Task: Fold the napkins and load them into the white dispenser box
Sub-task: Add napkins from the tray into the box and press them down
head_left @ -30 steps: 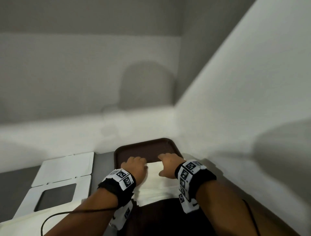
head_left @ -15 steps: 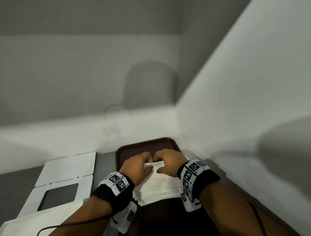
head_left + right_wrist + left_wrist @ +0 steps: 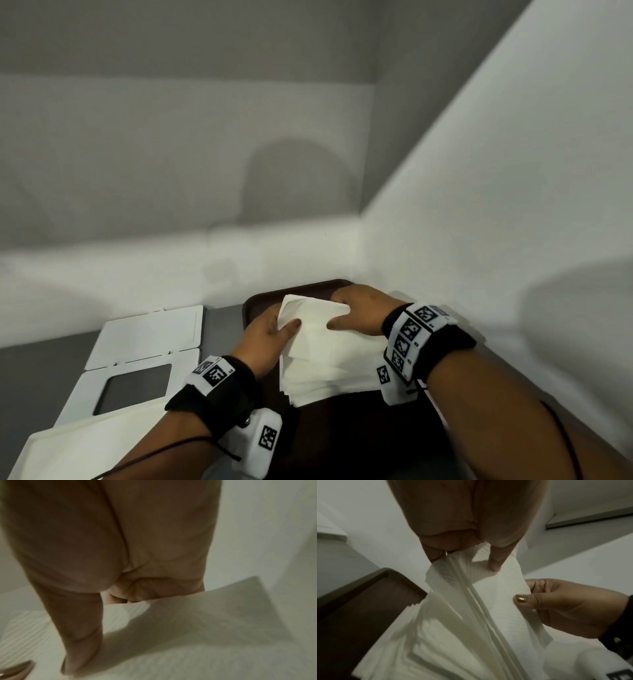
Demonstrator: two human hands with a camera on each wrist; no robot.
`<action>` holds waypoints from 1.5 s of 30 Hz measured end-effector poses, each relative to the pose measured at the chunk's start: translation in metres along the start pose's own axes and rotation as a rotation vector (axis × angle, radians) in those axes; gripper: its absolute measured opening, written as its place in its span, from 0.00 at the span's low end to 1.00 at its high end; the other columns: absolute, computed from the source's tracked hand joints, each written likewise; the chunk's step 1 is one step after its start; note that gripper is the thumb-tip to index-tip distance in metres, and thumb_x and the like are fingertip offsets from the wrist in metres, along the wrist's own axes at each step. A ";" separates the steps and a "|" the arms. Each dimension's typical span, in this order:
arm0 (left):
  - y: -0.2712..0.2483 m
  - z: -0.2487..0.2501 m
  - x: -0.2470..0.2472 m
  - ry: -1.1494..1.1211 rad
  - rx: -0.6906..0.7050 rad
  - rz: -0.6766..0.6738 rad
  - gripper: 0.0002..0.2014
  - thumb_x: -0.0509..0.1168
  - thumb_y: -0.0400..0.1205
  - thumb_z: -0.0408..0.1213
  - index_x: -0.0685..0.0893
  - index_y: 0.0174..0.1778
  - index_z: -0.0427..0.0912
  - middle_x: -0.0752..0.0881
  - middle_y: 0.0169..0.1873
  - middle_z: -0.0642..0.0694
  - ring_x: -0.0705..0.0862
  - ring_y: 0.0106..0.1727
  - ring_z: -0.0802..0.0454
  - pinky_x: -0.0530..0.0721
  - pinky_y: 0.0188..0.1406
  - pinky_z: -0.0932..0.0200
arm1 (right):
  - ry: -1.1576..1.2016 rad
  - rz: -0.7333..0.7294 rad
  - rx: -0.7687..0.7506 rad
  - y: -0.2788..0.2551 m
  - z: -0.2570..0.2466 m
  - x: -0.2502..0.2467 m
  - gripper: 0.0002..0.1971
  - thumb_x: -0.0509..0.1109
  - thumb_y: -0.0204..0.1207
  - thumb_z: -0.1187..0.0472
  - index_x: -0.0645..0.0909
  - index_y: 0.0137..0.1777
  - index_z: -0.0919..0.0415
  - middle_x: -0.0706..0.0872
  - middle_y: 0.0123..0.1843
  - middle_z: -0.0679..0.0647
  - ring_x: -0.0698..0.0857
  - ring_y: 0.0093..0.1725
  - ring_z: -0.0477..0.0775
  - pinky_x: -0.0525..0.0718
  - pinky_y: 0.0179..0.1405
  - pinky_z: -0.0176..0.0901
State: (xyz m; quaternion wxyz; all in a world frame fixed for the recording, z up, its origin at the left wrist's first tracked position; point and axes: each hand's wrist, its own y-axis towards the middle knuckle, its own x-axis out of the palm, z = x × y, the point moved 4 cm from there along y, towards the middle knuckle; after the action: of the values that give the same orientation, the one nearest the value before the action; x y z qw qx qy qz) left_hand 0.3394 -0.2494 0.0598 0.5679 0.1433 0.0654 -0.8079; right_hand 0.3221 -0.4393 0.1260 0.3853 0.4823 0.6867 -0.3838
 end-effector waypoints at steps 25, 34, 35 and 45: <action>-0.143 -0.006 -0.141 -0.978 -0.212 0.156 0.36 0.46 0.80 0.68 0.78 0.70 0.45 0.84 0.65 0.40 0.82 0.67 0.43 0.70 0.75 0.40 | 1.106 -0.116 -0.121 0.031 -0.206 0.096 0.21 0.76 0.72 0.58 0.83 0.61 0.70 0.89 0.59 0.65 0.87 0.61 0.69 0.80 0.67 0.67; -0.169 -0.032 -0.156 -1.210 -0.324 0.097 0.24 0.58 0.79 0.56 0.92 0.51 0.42 0.88 0.56 0.35 0.88 0.54 0.35 0.84 0.55 0.38 | 1.268 -0.227 -0.103 0.031 -0.259 0.110 0.23 0.73 0.72 0.62 0.80 0.65 0.73 0.86 0.62 0.68 0.85 0.59 0.65 0.81 0.67 0.61; -0.170 -0.029 -0.158 -1.247 -0.300 0.086 0.23 0.60 0.77 0.54 0.93 0.45 0.41 0.90 0.51 0.35 0.90 0.47 0.37 0.88 0.45 0.42 | 1.262 -0.222 -0.093 0.031 -0.261 0.112 0.22 0.73 0.73 0.62 0.80 0.65 0.73 0.86 0.62 0.68 0.85 0.59 0.65 0.81 0.67 0.61; -0.174 -0.055 -0.181 -1.408 -0.347 0.159 0.40 0.49 0.77 0.71 0.80 0.69 0.41 0.83 0.64 0.32 0.85 0.61 0.32 0.87 0.48 0.38 | 1.210 -0.211 -0.034 0.035 -0.262 0.133 0.23 0.75 0.71 0.60 0.81 0.64 0.71 0.87 0.61 0.69 0.85 0.62 0.71 0.80 0.66 0.67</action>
State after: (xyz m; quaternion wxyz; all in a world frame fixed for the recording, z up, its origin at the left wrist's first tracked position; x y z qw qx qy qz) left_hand 0.2415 -0.0117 0.0523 0.5468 -0.4979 -0.1989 -0.6430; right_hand 0.2824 -0.1462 0.1079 -0.1052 0.5380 0.8337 -0.0670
